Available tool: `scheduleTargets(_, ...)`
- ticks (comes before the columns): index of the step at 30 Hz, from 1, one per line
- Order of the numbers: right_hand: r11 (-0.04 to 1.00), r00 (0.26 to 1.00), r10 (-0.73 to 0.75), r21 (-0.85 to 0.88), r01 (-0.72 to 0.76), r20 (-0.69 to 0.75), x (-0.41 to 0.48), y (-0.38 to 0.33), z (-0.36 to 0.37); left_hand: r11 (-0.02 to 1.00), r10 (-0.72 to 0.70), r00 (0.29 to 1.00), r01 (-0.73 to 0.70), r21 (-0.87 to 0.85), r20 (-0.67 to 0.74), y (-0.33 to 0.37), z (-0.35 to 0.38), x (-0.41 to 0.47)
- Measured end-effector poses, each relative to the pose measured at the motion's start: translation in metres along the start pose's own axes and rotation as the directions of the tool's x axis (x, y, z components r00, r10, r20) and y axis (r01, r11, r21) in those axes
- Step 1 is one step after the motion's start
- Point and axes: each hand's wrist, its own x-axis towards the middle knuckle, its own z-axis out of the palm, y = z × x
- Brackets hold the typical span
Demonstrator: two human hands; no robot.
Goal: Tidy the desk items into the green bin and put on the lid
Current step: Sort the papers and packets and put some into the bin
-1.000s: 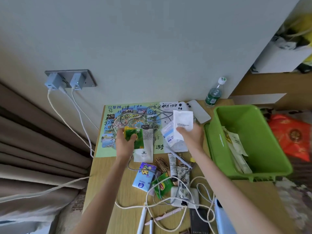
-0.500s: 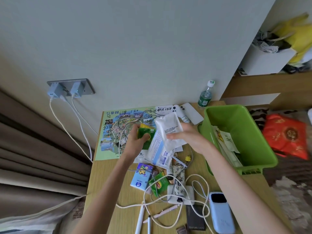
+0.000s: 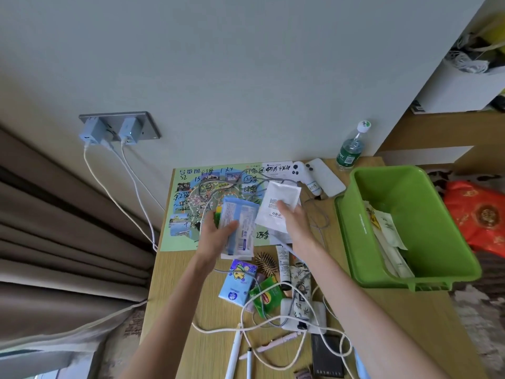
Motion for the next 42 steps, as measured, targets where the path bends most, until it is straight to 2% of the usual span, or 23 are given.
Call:
scheduleTargets(3, 0.986, 0.987, 0.156, -0.068, -0.152, 0.046, 0.005, 0.019, 0.012, 0.998, -0.027, 0.969, 0.009, -0.07, -0.247, -0.009, -0.023, 0.012)
scheduleTargets(6, 0.956, 0.974, 0.226, -0.194, -0.218, 0.023, 0.013, 0.044, 0.03, 0.994, -0.078, 0.934, 0.048, -0.094, -0.349, -0.022, -0.04, 0.022)
scheduleTargets(10, 0.912, 0.953, 0.301, -0.28, -0.299, -0.038, 0.02, 0.069, 0.052, 0.975, -0.215, 0.927, 0.186, -0.121, -0.308, -0.043, -0.051, 0.03)
scheduleTargets(13, 0.878, 0.948, 0.311, -0.363, -0.312, -0.063, 0.027, 0.078, 0.063, 0.967, -0.253, 0.923, 0.232, -0.106, -0.292, -0.059, -0.052, 0.034)
scheduleTargets(17, 0.892, 0.944, 0.317, -0.31, -0.329, -0.088, 0.036, 0.078, 0.075, 0.96, -0.272, 0.921, 0.28, -0.01, -0.279, -0.071, -0.049, 0.036)
scheduleTargets(21, 0.911, 0.948, 0.307, -0.262, -0.319, -0.087, 0.034, 0.078, 0.077, 0.967, -0.24, 0.937, 0.253, 0.021, -0.255, -0.067, -0.05, 0.034)
scheduleTargets(25, 0.944, 0.98, 0.182, -0.266, -0.197, -0.081, 0.026, 0.071, 0.065, 0.982, -0.182, 0.962, 0.189, 0.014, -0.202, -0.044, -0.049, 0.027)
scheduleTargets(29, 0.958, 0.996, -0.034, -0.288, 0.009, -0.083, 0.018, 0.035, 0.039, 0.994, -0.108, 0.993, 0.108, -0.011, -0.049, -0.001, -0.03, 0.016)
scheduleTargets(32, 0.958, 0.986, -0.142, -0.262, 0.115, -0.086, 0.015, 0.001, 0.006, 1.0, -0.026, 0.998, 0.026, -0.004, 0.052, 0.028, 0.003, 0.008)
scheduleTargets(35, 0.948, 0.967, -0.225, -0.254, 0.19, -0.116, 0.007, -0.029, -0.038, 0.999, 0.045, 0.987, -0.046, 0.006, 0.152, 0.049, 0.044, -0.001)
scheduleTargets(39, 0.92, 0.924, -0.34, -0.267, 0.287, -0.178, -0.007, -0.062, -0.104, 0.998, 0.066, 0.964, -0.065, -0.01, 0.258, 0.064, 0.102, -0.011)
scheduleTargets(42, 0.908, 0.862, -0.39, -0.289, 0.302, -0.325, -0.011, -0.081, -0.165, 0.997, 0.073, 0.966, -0.073, -0.008, 0.249, 0.066, 0.138, -0.015)
